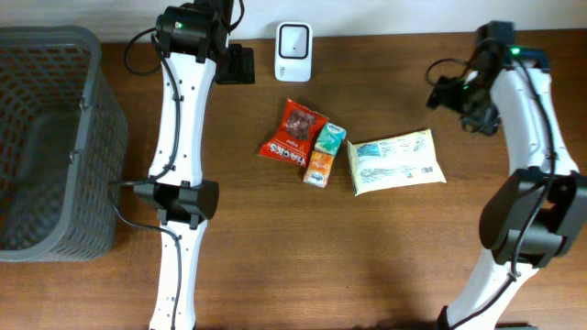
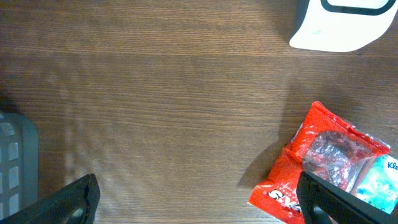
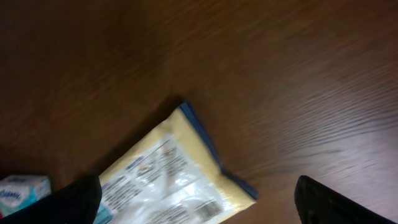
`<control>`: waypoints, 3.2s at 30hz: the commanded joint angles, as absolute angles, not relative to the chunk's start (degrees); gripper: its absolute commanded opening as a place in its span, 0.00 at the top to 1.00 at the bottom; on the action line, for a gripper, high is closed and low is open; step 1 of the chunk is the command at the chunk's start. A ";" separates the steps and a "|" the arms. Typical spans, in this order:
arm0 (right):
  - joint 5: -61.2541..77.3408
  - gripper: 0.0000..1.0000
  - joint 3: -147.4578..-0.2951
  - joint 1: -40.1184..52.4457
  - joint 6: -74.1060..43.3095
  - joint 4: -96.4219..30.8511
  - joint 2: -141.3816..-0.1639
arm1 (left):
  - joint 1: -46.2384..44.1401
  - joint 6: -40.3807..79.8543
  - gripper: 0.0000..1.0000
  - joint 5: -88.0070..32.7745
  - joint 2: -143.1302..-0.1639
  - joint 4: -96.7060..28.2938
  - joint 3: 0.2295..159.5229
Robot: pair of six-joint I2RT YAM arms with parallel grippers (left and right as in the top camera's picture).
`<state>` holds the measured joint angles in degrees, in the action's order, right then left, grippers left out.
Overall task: Scan the item barcode
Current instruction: 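Lower the left gripper and grasp the red snack bag, then carry the red bag to the scanner with its barcode facing it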
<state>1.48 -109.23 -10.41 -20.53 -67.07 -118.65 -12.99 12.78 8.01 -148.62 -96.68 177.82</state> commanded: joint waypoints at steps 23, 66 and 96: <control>0.62 0.01 -109.93 -14.44 -19.33 -67.26 -118.45 | -12.97 11.07 0.01 -4.14 -147.30 -96.73 178.14; 0.62 0.01 -109.93 -14.44 -19.33 -67.26 -118.45 | -17.52 -7.81 0.91 -26.35 -147.37 -70.15 129.40; 0.62 0.01 -109.93 -14.44 -19.33 -67.26 -118.45 | -15.57 22.96 1.00 48.93 -147.30 -83.09 136.25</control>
